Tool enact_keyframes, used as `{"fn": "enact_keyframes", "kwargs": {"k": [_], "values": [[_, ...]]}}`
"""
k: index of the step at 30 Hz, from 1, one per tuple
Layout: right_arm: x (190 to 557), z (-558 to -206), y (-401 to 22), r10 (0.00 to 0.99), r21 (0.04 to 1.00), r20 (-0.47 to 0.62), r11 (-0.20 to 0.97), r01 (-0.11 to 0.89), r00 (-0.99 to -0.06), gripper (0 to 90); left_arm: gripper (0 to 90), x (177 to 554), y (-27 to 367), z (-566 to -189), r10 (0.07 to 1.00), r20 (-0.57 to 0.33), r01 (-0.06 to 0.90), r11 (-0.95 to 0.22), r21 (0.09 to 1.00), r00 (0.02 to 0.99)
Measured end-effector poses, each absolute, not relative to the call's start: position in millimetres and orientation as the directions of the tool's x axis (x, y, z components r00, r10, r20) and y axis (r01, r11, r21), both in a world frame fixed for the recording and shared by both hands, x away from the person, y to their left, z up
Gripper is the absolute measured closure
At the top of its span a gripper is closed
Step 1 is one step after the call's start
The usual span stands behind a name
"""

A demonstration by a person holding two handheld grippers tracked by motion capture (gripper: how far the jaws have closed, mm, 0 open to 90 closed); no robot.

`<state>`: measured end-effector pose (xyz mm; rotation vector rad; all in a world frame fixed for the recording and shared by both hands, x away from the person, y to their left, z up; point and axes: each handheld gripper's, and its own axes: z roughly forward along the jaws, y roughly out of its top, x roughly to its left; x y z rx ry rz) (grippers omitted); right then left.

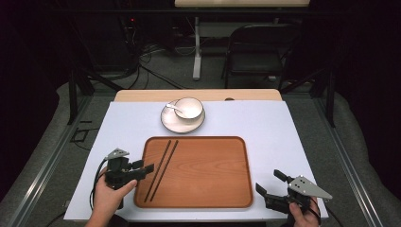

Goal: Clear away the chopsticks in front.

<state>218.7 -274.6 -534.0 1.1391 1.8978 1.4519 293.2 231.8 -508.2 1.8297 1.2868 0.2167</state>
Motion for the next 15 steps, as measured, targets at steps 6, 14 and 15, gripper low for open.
{"fn": "enact_keyframes", "kwargs": {"k": [6,14,15], "values": [[218,-534,-274,0.842,0.943,0.106,0.083,0.322,-0.529,14.5,39.3,279,252,-512,0.847,-0.306,0.627,-0.041,0.778,0.435],[219,-534,-276,0.853,0.938,0.117,0.072,0.338,-0.508,14.5,39.9,275,264,-527,0.852,-0.286,0.555,-0.005,0.832,0.438],[220,-534,-276,0.856,0.938,0.113,0.076,0.339,-0.504,14.4,39.7,276,264,-529,0.854,-0.291,0.556,0.002,0.831,0.432]]}}
